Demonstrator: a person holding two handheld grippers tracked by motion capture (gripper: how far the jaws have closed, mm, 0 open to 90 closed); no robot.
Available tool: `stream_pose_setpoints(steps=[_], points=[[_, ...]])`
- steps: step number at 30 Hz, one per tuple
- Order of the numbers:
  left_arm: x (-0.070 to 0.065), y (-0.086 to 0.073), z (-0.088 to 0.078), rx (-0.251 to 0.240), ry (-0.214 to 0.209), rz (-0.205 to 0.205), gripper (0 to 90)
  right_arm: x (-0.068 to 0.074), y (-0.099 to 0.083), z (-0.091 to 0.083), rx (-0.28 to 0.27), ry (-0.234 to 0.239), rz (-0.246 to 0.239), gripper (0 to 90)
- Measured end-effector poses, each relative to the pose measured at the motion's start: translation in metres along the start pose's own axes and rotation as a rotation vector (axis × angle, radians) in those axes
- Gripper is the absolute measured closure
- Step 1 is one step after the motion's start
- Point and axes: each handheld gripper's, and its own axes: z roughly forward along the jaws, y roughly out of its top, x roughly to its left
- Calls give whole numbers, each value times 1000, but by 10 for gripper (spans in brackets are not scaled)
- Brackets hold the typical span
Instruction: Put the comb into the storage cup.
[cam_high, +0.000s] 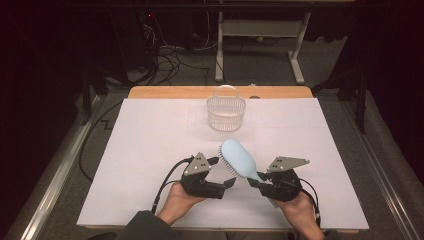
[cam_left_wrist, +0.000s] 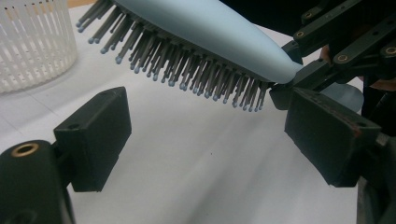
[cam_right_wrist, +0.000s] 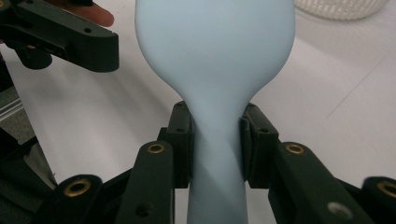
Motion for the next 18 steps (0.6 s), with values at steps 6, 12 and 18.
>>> stream_pose_setpoints(steps=[6, 12, 18], points=[[-1, 0, 2, -4, -17, -2, 139, 3, 2, 2, -9, 4, -9, 697], [-2, 1, 2, -5, -24, -6, 139, 6, 5, 6, -7, 8, -18, 697], [-1, 2, 1, -20, -24, -27, 139, 9, 6, 9, -19, 7, -25, 697]])
